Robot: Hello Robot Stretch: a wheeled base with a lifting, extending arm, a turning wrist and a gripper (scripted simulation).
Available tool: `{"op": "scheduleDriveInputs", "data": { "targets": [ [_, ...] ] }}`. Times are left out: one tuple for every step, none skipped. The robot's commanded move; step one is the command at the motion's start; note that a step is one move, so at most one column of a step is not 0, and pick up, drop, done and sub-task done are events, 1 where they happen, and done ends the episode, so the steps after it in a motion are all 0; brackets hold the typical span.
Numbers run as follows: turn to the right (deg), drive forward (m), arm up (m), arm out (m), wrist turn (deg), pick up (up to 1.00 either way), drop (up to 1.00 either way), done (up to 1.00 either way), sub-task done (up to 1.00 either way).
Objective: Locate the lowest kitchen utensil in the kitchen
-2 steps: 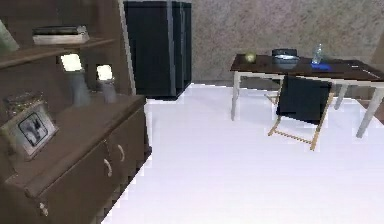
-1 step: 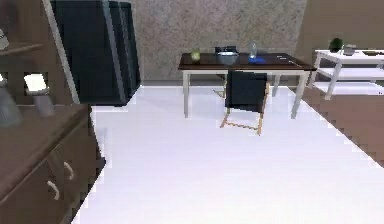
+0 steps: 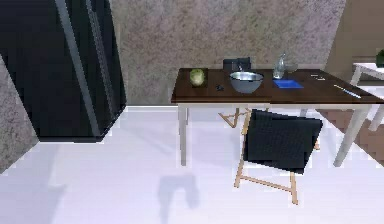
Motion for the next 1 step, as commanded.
{"op": "scheduleDriveInputs", "data": {
  "targets": [
    [0.0, 0.65, 0.00, 0.00, 0.0, 0.00, 0.00, 0.00, 0.00]
  ]
}}
